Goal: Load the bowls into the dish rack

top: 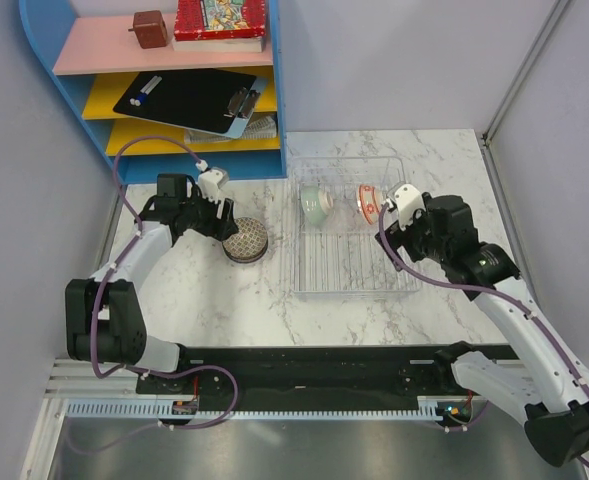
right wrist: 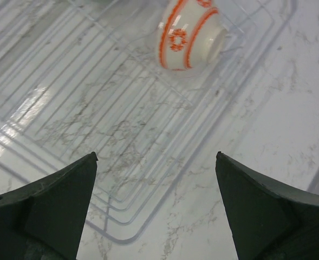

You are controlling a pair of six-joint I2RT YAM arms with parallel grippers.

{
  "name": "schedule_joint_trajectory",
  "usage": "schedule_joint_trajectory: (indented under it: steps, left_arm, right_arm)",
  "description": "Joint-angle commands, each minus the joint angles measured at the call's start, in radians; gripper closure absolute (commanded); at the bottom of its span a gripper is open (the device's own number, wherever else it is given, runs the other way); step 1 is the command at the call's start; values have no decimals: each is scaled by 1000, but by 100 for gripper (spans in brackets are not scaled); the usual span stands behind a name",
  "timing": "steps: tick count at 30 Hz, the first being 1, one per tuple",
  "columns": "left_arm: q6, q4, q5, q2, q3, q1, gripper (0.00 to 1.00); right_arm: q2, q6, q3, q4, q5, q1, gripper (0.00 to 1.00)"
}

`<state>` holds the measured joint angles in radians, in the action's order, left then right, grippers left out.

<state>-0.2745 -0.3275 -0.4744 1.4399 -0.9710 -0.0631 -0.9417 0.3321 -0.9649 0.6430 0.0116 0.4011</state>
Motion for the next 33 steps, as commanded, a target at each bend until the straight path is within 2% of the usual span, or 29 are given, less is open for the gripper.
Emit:
schedule_joint_trajectory:
  steps: [1, 3, 9, 14, 21, 29, 33]
  left_arm:
    - [-42, 8, 3, -39, 15, -1, 23]
    - [-46, 8, 8, -41, 20, -3, 23]
    - [-49, 7, 34, -41, 18, -3, 22]
    - [-61, -15, 49, -59, 17, -1, 22]
    - [-71, -28, 77, -98, 54, -1, 21]
    - [-72, -33, 86, -122, 77, -1, 21]
    - [-69, -31, 83, -125, 81, -1, 21]
  right_arm:
    - [18, 70, -63, 85, 331, -1, 3]
    - [-14, 145, -104, 182, 448, -1, 2]
    - [-129, 304, -184, 363, 545, 7, 3]
    - [-193, 318, -163, 377, 423, 126, 2]
    - [-298, 315, -163, 380, 389, 232, 2]
    - [-433, 263, -149, 245, 239, 281, 2]
    - [-477, 248, -144, 153, 109, 281, 2]
